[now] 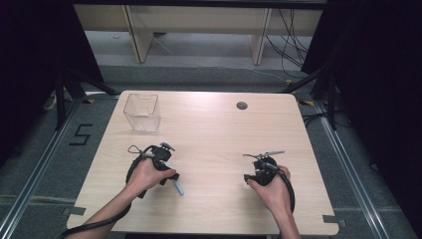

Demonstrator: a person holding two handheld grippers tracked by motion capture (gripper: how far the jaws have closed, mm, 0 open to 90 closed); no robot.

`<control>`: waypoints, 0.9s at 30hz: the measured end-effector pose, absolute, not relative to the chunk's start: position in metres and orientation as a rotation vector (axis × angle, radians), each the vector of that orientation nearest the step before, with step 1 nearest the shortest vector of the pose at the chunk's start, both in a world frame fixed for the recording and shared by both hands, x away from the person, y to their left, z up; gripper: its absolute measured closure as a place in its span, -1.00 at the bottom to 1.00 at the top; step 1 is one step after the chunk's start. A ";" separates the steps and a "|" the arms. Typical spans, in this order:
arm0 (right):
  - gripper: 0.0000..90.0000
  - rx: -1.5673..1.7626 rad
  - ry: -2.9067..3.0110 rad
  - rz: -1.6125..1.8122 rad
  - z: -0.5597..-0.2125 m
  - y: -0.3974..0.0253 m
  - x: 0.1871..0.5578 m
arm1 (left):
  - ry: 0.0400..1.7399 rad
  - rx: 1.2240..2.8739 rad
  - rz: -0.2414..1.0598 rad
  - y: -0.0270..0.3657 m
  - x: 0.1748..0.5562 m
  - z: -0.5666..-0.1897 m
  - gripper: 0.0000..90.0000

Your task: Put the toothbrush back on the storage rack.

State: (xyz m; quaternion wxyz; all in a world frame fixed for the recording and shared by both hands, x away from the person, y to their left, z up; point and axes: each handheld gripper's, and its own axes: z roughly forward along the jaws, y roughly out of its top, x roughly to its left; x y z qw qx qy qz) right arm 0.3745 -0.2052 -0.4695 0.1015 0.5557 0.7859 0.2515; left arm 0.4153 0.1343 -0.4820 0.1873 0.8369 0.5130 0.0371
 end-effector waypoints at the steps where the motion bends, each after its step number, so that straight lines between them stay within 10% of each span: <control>1: 0.16 1.641 2.322 0.745 -0.469 -0.205 0.374 | 1.446 2.358 0.101 0.134 0.415 -0.483 -0.22; 27: 0.16 1.662 2.349 0.795 -0.469 -0.201 0.373 | 1.388 2.512 0.149 0.146 0.420 -0.482 0.50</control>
